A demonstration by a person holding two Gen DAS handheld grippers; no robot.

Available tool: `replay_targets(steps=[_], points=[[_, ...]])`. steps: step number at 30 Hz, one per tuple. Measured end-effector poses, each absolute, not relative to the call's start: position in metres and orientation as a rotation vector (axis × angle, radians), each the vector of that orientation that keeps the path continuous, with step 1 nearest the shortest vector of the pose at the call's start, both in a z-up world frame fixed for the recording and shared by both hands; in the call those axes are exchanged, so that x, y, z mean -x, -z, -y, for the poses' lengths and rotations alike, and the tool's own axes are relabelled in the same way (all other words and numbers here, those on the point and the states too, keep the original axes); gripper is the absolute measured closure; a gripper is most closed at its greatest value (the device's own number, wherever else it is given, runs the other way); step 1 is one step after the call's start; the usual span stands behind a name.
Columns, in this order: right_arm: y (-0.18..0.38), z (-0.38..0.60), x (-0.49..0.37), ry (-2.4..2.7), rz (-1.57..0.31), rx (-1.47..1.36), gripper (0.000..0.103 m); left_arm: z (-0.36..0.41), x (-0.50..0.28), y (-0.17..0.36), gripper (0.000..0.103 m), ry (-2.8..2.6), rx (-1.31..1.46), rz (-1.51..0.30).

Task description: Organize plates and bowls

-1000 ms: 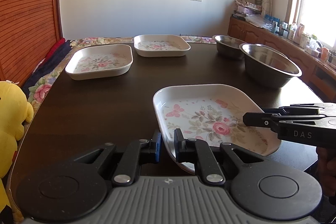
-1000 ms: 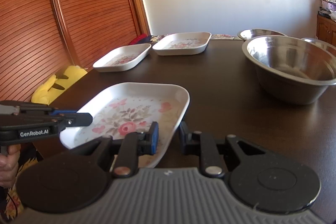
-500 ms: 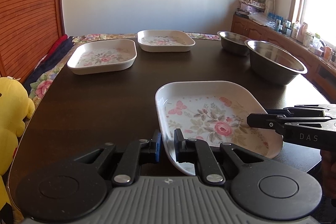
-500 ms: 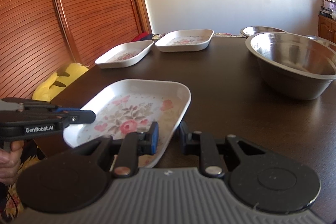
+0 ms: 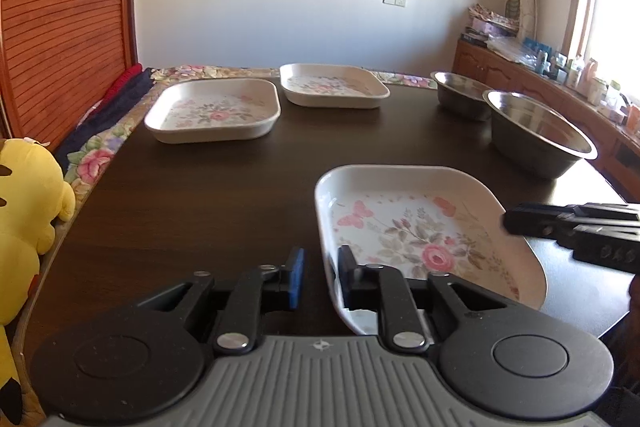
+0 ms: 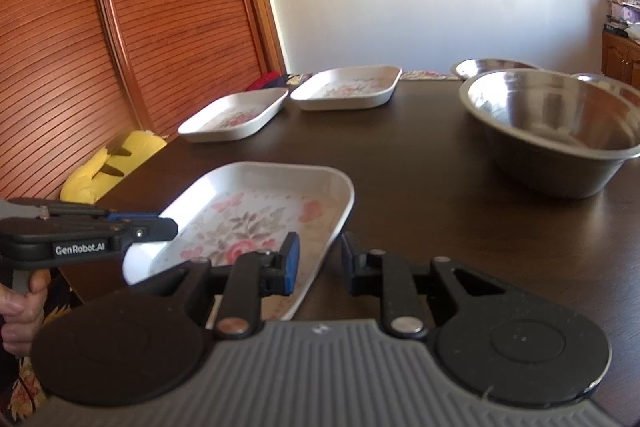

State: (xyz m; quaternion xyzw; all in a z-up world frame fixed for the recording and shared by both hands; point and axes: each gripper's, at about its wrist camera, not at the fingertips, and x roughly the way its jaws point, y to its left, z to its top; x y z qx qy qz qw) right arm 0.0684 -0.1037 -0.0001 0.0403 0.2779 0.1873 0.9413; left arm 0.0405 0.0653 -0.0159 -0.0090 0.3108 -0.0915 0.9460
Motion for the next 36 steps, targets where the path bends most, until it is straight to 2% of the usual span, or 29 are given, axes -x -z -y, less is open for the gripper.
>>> replay_targets(steps=[2,5,15,17,20,22,25,36], points=[[-0.007,0.109,-0.066,-0.375,-0.543,-0.085,0.078,-0.068,-0.041,0.012,0.07,0.182,0.018,-0.622],[-0.02,0.115,-0.065,-0.375,-0.51,-0.082,0.072,-0.072,-0.043,0.005,0.065,0.175,0.017,-0.603],[-0.05,0.1,-0.104,-0.447,-0.486,-0.017,0.066,-0.097,-0.077,-0.014,0.059,0.151,-0.007,-0.562],[-0.056,0.092,-0.115,-0.466,-0.488,0.005,0.064,-0.105,-0.085,-0.016,0.054,0.142,-0.002,-0.561],[-0.06,0.079,-0.125,-0.49,-0.494,0.028,0.053,-0.117,-0.097,-0.019,0.045,0.133,0.001,-0.552],[-0.061,0.068,-0.135,-0.51,-0.504,0.044,0.047,-0.123,-0.105,-0.021,0.044,0.127,-0.009,-0.551],[-0.062,0.056,-0.149,-0.54,-0.524,0.061,0.046,-0.135,-0.118,-0.024,0.043,0.112,-0.02,-0.55],[-0.06,0.023,-0.205,-0.622,-0.67,0.046,0.046,-0.169,-0.171,-0.023,0.046,0.121,-0.02,-0.576]])
